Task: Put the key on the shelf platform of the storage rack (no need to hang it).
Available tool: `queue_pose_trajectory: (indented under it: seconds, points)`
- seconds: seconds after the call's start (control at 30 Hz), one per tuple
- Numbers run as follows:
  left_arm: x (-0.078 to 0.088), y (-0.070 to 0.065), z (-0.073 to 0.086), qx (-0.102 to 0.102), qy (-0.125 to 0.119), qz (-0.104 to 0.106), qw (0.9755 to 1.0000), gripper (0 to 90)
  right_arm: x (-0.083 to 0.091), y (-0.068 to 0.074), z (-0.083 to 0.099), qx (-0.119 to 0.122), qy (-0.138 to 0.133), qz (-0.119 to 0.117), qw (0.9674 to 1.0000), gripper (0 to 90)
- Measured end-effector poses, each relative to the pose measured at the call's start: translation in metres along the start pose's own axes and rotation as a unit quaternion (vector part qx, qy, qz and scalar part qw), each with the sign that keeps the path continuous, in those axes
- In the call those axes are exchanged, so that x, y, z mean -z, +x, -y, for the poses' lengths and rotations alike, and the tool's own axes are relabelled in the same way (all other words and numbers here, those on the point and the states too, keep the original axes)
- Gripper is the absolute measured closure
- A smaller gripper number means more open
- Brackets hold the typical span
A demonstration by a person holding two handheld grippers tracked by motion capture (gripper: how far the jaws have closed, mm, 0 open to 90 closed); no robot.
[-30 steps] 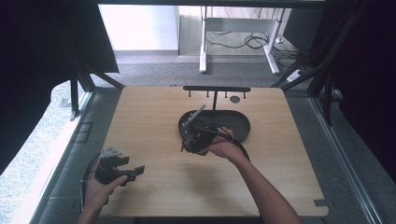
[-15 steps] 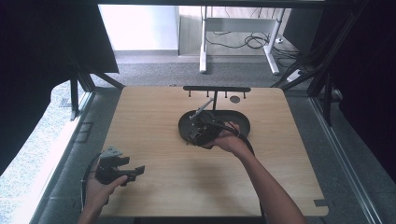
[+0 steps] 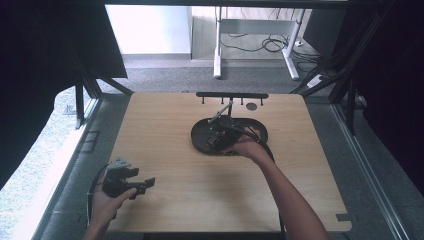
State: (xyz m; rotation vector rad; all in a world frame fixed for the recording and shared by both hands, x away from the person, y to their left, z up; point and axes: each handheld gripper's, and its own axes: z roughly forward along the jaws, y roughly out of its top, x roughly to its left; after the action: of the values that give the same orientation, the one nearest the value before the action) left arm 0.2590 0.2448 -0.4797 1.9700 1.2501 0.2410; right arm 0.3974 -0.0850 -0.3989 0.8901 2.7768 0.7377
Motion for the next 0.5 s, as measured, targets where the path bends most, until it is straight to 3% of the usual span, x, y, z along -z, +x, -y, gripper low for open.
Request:
queue_pose_trajectory:
  seconds: [0.5]
  points:
    - [0.001,0.000,0.000,0.000,-0.001,0.000,1.0000,21.2,-0.007,-0.020,-0.003,-0.017,-0.002,0.010,0.9998,48.7]
